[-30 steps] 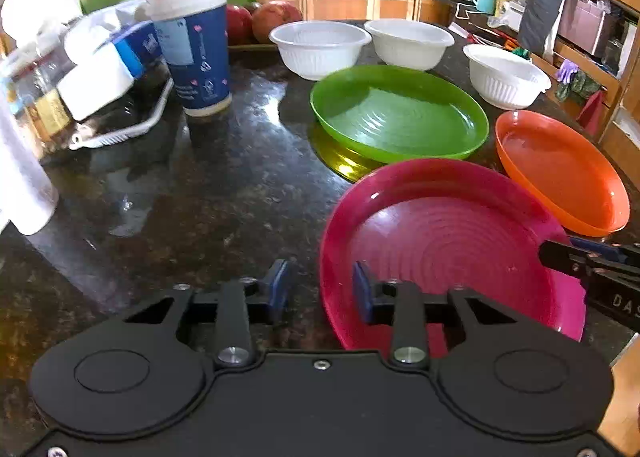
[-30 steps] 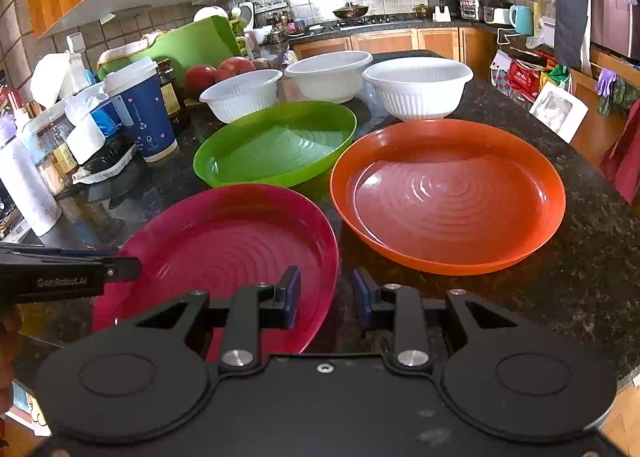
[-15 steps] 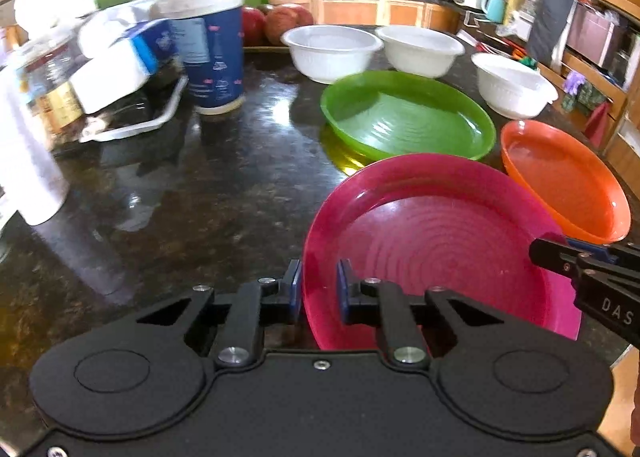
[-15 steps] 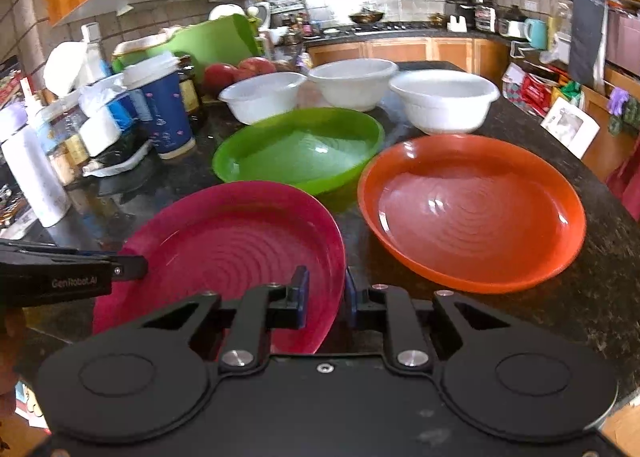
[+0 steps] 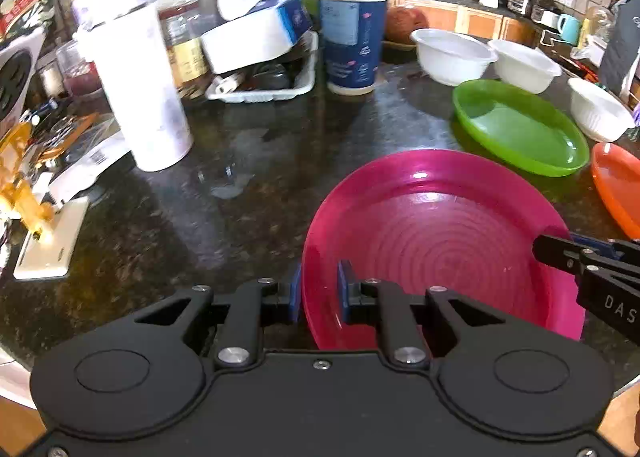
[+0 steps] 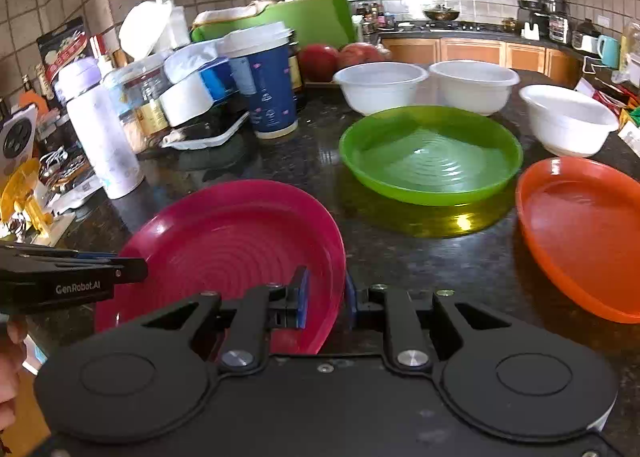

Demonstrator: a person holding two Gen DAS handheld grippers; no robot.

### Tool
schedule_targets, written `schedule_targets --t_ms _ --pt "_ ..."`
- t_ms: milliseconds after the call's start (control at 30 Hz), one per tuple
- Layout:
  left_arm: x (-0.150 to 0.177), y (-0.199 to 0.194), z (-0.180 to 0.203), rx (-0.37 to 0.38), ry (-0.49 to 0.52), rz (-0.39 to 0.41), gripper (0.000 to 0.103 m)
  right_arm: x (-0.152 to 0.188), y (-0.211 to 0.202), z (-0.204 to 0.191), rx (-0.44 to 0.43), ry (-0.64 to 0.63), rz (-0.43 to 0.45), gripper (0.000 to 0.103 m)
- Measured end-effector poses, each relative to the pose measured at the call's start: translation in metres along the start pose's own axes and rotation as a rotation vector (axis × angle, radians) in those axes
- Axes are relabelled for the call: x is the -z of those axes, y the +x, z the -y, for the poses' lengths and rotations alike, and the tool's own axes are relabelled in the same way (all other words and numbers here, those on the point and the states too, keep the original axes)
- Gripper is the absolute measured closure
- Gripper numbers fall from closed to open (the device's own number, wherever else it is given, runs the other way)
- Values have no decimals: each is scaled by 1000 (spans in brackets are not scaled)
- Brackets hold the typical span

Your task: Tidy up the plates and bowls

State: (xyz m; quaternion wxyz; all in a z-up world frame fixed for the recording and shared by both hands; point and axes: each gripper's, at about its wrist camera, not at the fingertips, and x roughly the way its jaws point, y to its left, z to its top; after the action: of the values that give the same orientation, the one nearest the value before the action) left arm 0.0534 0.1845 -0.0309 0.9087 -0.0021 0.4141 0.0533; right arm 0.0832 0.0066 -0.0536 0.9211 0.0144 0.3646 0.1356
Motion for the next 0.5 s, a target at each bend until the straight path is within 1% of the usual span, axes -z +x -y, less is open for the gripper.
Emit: schedule_targets --t_ms 133,233,300,333,367,400,500 --pt "1 5 -5 2 -7 -16 79 2 3 -4 6 10 -7 81" --pt "2 6 -1 -10 14 1 78 4 6 -1 -3 33 -18 78" --pt "2 7 0 -16 21 15 67 7 7 1 -6 57 -20 77" --pt "2 7 1 -12 22 21 62 8 7 2 -7 67 -8 68" --pt "2 6 1 -11 18 29 51 8 6 2 -4 71 3 65" --pt "2 4 1 -13 7 41 45 8 4 4 10 77 21 62" --pt "3 -8 -1 -43 -9 100 44 8 -9 11 48 95 93 56"
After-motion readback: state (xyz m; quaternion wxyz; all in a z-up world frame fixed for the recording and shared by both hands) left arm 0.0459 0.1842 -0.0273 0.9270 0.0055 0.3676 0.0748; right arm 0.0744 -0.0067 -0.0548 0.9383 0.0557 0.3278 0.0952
